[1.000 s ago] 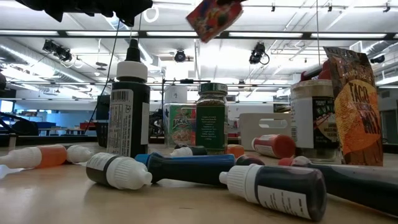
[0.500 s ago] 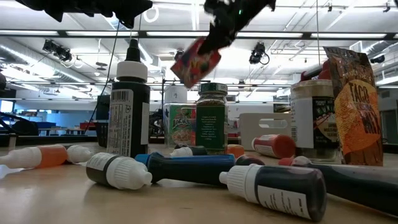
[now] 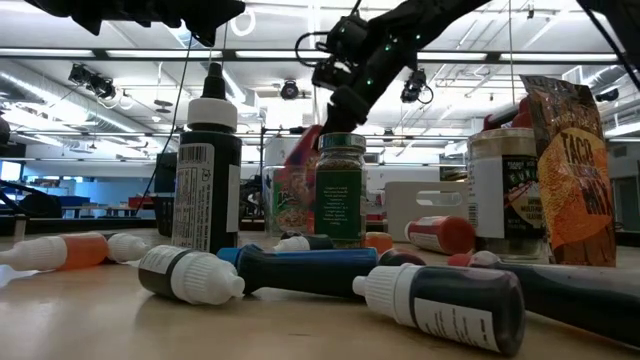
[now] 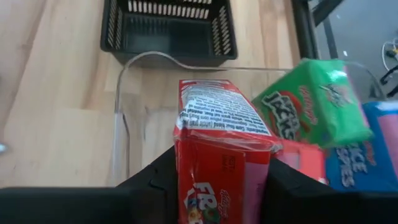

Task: Pick & Place Kitchen Items
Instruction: Put the red cereal box into the transparent bin, then put the large blue food coloring bottle into the black bin

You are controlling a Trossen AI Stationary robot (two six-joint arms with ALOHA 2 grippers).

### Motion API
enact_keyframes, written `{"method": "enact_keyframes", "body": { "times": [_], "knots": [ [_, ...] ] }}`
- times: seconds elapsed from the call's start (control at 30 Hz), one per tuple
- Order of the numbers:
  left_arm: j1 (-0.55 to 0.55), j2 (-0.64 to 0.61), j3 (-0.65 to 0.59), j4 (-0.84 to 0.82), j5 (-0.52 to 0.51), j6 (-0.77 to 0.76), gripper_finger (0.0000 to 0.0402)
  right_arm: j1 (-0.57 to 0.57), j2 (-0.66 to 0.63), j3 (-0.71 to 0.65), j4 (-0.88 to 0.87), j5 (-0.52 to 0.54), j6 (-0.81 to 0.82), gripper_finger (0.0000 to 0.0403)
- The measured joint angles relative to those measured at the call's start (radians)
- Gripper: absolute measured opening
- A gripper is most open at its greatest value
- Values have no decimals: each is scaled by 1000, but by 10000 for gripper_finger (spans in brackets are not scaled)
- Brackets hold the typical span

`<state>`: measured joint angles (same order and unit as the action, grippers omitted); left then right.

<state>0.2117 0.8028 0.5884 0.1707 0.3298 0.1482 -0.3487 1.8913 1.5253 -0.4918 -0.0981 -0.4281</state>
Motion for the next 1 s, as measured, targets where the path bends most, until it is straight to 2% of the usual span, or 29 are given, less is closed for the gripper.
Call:
{"method": "enact_keyframes", "body": {
  "times": [0.4,1.0],
  "knots": [
    [0,0,0,-1,0,5,200,1,36,0,59,1,-11,205],
    [0,0,0,-1,0,-6,200,6,31,0,113,5,32,208]
  ]
}}
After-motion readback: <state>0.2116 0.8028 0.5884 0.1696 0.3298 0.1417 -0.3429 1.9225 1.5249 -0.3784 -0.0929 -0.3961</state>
